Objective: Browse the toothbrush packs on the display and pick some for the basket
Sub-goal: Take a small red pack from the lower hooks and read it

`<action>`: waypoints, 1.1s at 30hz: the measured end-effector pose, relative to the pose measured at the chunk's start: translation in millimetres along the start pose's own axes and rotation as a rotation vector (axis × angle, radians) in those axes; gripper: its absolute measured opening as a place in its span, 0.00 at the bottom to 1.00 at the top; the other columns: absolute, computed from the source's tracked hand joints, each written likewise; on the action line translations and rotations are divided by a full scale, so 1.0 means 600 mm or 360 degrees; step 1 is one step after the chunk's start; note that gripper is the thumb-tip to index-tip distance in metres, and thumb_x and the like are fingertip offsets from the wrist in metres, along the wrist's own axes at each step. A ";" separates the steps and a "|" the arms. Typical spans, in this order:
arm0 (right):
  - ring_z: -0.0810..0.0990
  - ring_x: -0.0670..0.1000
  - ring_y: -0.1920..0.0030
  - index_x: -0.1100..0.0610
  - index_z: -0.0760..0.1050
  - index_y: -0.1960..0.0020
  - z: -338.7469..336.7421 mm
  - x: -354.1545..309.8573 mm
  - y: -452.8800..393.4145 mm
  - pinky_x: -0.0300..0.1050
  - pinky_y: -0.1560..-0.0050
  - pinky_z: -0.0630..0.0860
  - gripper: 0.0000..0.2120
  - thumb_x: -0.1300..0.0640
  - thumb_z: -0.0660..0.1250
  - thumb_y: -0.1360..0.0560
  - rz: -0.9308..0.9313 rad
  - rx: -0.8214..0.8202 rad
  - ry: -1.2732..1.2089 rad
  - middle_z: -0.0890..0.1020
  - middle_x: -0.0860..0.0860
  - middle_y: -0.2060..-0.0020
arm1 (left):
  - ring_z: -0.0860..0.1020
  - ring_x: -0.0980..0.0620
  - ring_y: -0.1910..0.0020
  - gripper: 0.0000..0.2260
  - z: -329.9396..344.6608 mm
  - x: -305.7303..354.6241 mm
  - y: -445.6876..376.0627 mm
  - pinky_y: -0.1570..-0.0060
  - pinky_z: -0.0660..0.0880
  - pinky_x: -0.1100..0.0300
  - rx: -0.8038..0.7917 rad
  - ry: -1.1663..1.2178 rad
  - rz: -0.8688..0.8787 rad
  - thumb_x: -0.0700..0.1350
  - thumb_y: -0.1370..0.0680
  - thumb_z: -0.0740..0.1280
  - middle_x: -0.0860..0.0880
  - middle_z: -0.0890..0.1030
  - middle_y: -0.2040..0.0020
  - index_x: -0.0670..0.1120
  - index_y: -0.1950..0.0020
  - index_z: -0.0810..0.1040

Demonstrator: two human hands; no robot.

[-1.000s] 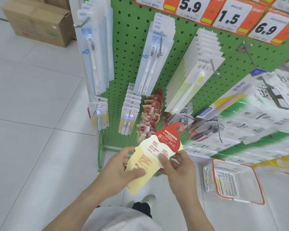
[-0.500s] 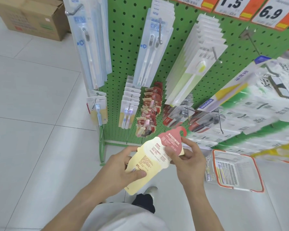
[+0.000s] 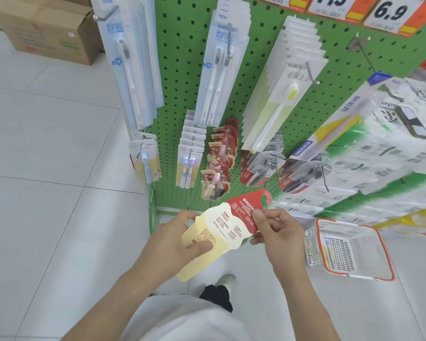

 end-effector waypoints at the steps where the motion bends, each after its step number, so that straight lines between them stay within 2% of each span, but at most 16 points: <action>1: 0.80 0.50 0.74 0.63 0.79 0.54 0.002 -0.003 0.002 0.41 0.71 0.79 0.06 0.60 0.73 0.23 -0.0011 -0.0027 -0.0006 0.86 0.57 0.67 | 0.81 0.65 0.58 0.24 -0.001 0.003 0.001 0.54 0.79 0.58 0.0031 0.0030 0.0038 0.58 0.28 0.77 0.61 0.83 0.51 0.64 0.37 0.70; 4: 0.80 0.49 0.73 0.63 0.80 0.55 0.025 -0.013 0.012 0.40 0.71 0.78 0.05 0.61 0.74 0.25 -0.0079 -0.0159 0.0013 0.86 0.57 0.67 | 0.76 0.68 0.49 0.25 -0.002 0.028 -0.002 0.50 0.74 0.66 0.0124 0.0077 0.0169 0.55 0.27 0.76 0.63 0.80 0.49 0.67 0.35 0.68; 7: 0.84 0.54 0.67 0.60 0.81 0.54 0.050 -0.015 0.022 0.45 0.68 0.80 0.08 0.56 0.75 0.28 -0.0162 -0.0283 0.0029 0.87 0.55 0.64 | 0.80 0.62 0.54 0.16 -0.006 0.047 -0.006 0.53 0.79 0.57 0.0221 0.0267 0.0182 0.49 0.24 0.74 0.62 0.82 0.54 0.67 0.45 0.74; 9: 0.84 0.57 0.61 0.56 0.81 0.50 0.055 -0.017 0.024 0.47 0.65 0.82 0.09 0.54 0.75 0.28 -0.0203 -0.0352 0.0084 0.87 0.53 0.61 | 0.82 0.61 0.55 0.13 -0.008 0.052 -0.007 0.53 0.80 0.55 0.0266 0.0377 0.0187 0.46 0.23 0.74 0.63 0.83 0.54 0.63 0.46 0.77; 12: 0.81 0.58 0.59 0.52 0.81 0.44 0.061 -0.017 0.026 0.49 0.62 0.83 0.11 0.62 0.74 0.25 -0.0252 -0.0456 0.0146 0.87 0.52 0.58 | 0.83 0.61 0.55 0.12 -0.011 0.053 -0.008 0.53 0.80 0.57 0.0314 0.0496 0.0194 0.43 0.23 0.73 0.62 0.84 0.55 0.59 0.46 0.78; 14: 0.80 0.57 0.61 0.52 0.81 0.45 0.057 -0.013 0.024 0.49 0.62 0.84 0.12 0.65 0.74 0.25 -0.0249 -0.0403 0.0107 0.86 0.54 0.60 | 0.82 0.62 0.54 0.12 -0.010 0.051 -0.011 0.52 0.80 0.57 0.0364 0.0394 0.0210 0.48 0.24 0.74 0.62 0.83 0.54 0.61 0.45 0.76; 17: 0.81 0.57 0.63 0.53 0.82 0.46 0.051 -0.011 0.022 0.47 0.62 0.83 0.11 0.66 0.74 0.25 -0.0226 -0.0302 0.0007 0.84 0.53 0.64 | 0.72 0.68 0.39 0.24 -0.011 0.064 -0.004 0.41 0.70 0.69 0.0529 0.0153 0.0325 0.54 0.26 0.75 0.62 0.74 0.37 0.62 0.33 0.70; 19: 0.81 0.56 0.63 0.55 0.82 0.46 0.052 -0.010 0.023 0.47 0.62 0.82 0.11 0.66 0.73 0.24 -0.0218 -0.0254 -0.0064 0.84 0.50 0.65 | 0.65 0.63 0.31 0.28 -0.011 0.093 0.009 0.34 0.64 0.69 0.0647 0.0071 0.0512 0.53 0.25 0.74 0.58 0.66 0.31 0.56 0.27 0.68; 20: 0.81 0.55 0.62 0.56 0.82 0.45 0.054 -0.011 0.024 0.50 0.61 0.83 0.10 0.67 0.73 0.24 -0.0218 -0.0240 -0.0112 0.85 0.51 0.63 | 0.65 0.59 0.29 0.27 -0.006 0.110 0.016 0.32 0.65 0.65 0.0684 0.0003 0.0625 0.52 0.24 0.72 0.56 0.66 0.30 0.54 0.27 0.69; 23: 0.82 0.53 0.62 0.58 0.81 0.46 0.056 -0.012 0.024 0.53 0.61 0.82 0.09 0.68 0.72 0.24 -0.0185 -0.0183 -0.0254 0.86 0.54 0.59 | 0.63 0.51 0.25 0.26 0.035 0.134 0.022 0.28 0.65 0.54 0.0554 -0.0287 0.0808 0.54 0.22 0.64 0.51 0.65 0.24 0.48 0.25 0.70; 26: 0.84 0.54 0.62 0.64 0.79 0.47 0.057 0.001 0.025 0.47 0.62 0.82 0.06 0.69 0.70 0.23 0.0019 -0.0156 -0.0511 0.84 0.56 0.60 | 0.50 0.53 0.18 0.34 0.091 0.112 0.007 0.22 0.53 0.58 0.0238 -0.0453 0.0727 0.58 0.23 0.59 0.50 0.53 0.17 0.49 0.18 0.57; 27: 0.84 0.55 0.61 0.65 0.78 0.47 0.058 0.004 0.026 0.48 0.60 0.82 0.06 0.69 0.70 0.23 0.0058 -0.0147 -0.0549 0.84 0.58 0.60 | 0.49 0.54 0.18 0.34 0.097 0.108 0.003 0.22 0.51 0.61 0.0200 -0.0459 0.0723 0.58 0.22 0.59 0.50 0.53 0.17 0.48 0.18 0.56; 29: 0.85 0.57 0.58 0.65 0.77 0.46 0.058 0.004 0.024 0.51 0.57 0.83 0.07 0.67 0.71 0.23 0.0061 -0.0109 -0.0525 0.84 0.62 0.57 | 0.56 0.54 0.20 0.30 0.092 0.113 -0.002 0.24 0.51 0.68 0.0185 -0.0420 0.0770 0.50 0.21 0.66 0.49 0.60 0.19 0.46 0.20 0.62; 30: 0.85 0.58 0.57 0.64 0.77 0.46 0.058 0.002 0.021 0.52 0.55 0.83 0.08 0.65 0.73 0.24 0.0034 -0.0097 -0.0490 0.84 0.62 0.56 | 0.63 0.55 0.22 0.28 0.084 0.118 -0.005 0.27 0.55 0.71 0.0189 -0.0395 0.0796 0.46 0.21 0.68 0.50 0.66 0.21 0.47 0.21 0.66; 31: 0.85 0.59 0.54 0.62 0.78 0.46 0.059 0.001 0.018 0.52 0.52 0.83 0.11 0.60 0.75 0.25 -0.0001 -0.0099 -0.0454 0.84 0.61 0.55 | 0.71 0.57 0.28 0.26 0.073 0.123 -0.009 0.33 0.63 0.74 0.0204 -0.0371 0.0798 0.43 0.21 0.69 0.53 0.73 0.26 0.50 0.23 0.69; 33: 0.85 0.60 0.51 0.55 0.81 0.46 0.066 0.001 0.012 0.55 0.47 0.82 0.13 0.51 0.78 0.27 -0.0049 -0.0144 -0.0349 0.86 0.57 0.55 | 0.82 0.60 0.46 0.20 0.052 0.121 -0.018 0.51 0.73 0.73 0.0209 -0.0309 0.0723 0.44 0.20 0.70 0.60 0.84 0.43 0.57 0.29 0.76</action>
Point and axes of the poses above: each hand's wrist, its own y-axis away from the middle knuckle, its own z-axis out of the palm, x = y × z, the point moved 9 cm from there along -y, towards the middle knuckle
